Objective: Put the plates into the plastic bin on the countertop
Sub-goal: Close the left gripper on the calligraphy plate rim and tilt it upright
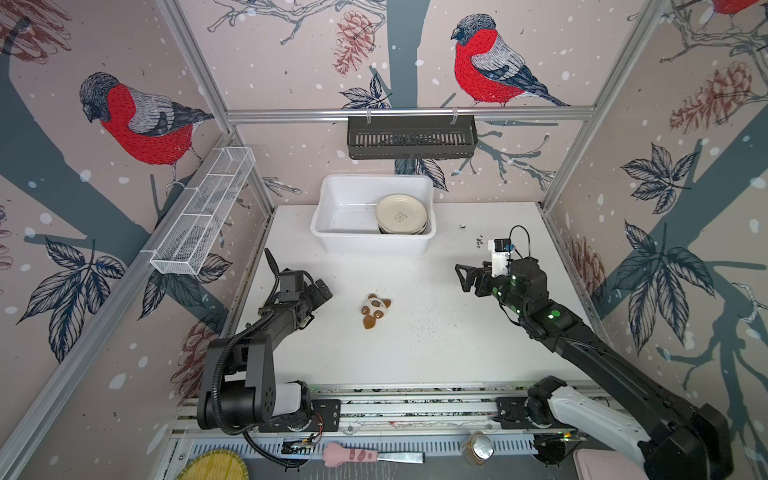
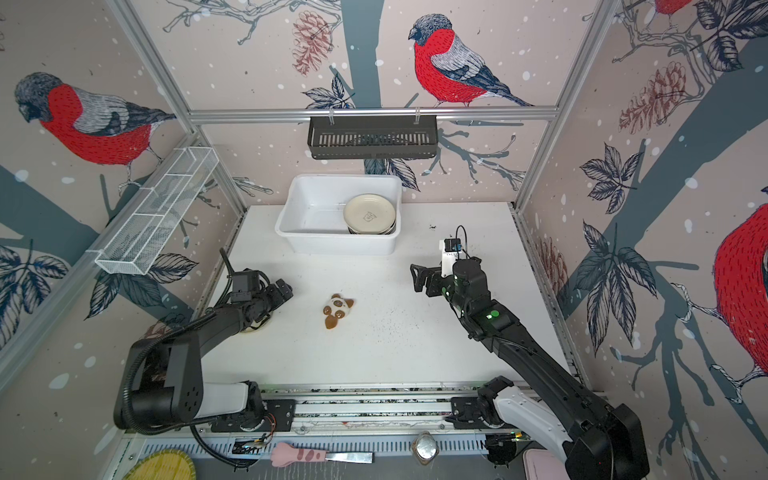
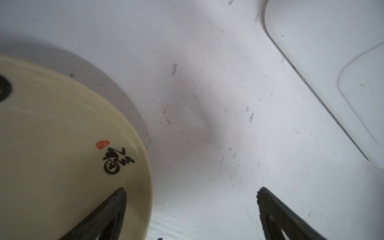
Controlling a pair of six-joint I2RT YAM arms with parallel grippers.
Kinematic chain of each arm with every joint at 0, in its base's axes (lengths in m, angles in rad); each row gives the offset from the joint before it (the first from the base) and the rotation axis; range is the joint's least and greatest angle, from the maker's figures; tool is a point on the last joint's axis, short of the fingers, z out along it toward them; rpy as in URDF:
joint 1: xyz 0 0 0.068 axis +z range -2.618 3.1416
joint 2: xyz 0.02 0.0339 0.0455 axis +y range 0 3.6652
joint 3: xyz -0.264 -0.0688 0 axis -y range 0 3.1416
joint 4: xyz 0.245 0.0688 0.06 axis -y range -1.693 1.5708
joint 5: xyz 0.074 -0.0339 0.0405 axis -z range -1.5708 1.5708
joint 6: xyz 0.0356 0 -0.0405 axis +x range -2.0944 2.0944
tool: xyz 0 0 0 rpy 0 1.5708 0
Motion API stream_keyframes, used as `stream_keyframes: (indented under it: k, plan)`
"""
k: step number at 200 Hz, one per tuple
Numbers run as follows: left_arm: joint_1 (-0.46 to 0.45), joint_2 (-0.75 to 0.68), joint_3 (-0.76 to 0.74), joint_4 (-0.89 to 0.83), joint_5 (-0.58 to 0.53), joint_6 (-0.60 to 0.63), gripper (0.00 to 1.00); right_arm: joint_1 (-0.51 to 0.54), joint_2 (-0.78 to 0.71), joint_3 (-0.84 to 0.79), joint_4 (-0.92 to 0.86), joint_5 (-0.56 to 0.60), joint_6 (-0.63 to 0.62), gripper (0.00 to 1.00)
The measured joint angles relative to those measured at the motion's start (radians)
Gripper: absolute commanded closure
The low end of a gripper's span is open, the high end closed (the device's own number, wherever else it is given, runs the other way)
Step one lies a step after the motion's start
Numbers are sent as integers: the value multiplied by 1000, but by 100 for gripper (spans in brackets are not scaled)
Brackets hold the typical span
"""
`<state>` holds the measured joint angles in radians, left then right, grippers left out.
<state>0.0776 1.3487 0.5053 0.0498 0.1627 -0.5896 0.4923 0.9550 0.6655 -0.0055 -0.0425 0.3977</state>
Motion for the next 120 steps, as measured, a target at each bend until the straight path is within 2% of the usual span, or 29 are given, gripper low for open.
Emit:
stream_keyframes:
  k: [60, 120]
  plan:
    - [-43, -32, -80, 140, 129, -40, 3, 0, 38, 5, -1, 18, 1, 1]
    - [-138, -27, -121, 258, 182, -87, 4, -1, 53, 18, -2, 39, 18, 1]
